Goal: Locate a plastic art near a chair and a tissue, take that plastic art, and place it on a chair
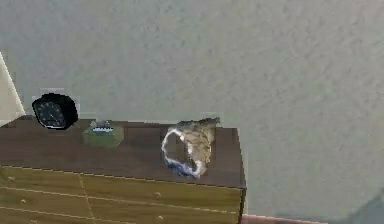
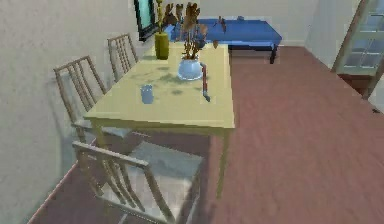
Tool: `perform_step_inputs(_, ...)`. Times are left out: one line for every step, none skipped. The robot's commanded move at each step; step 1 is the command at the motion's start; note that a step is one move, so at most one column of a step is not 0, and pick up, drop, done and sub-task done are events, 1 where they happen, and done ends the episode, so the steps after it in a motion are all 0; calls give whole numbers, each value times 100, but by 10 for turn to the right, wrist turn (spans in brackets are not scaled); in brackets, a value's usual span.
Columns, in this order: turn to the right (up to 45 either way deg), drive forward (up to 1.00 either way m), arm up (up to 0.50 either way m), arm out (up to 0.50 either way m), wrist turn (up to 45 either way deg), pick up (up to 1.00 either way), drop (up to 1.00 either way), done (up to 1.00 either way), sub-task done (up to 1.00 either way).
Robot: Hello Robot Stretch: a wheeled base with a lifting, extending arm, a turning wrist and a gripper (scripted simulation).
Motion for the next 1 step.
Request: perform_step_inputs(-450,0,0,0,0,0,0,0,0)
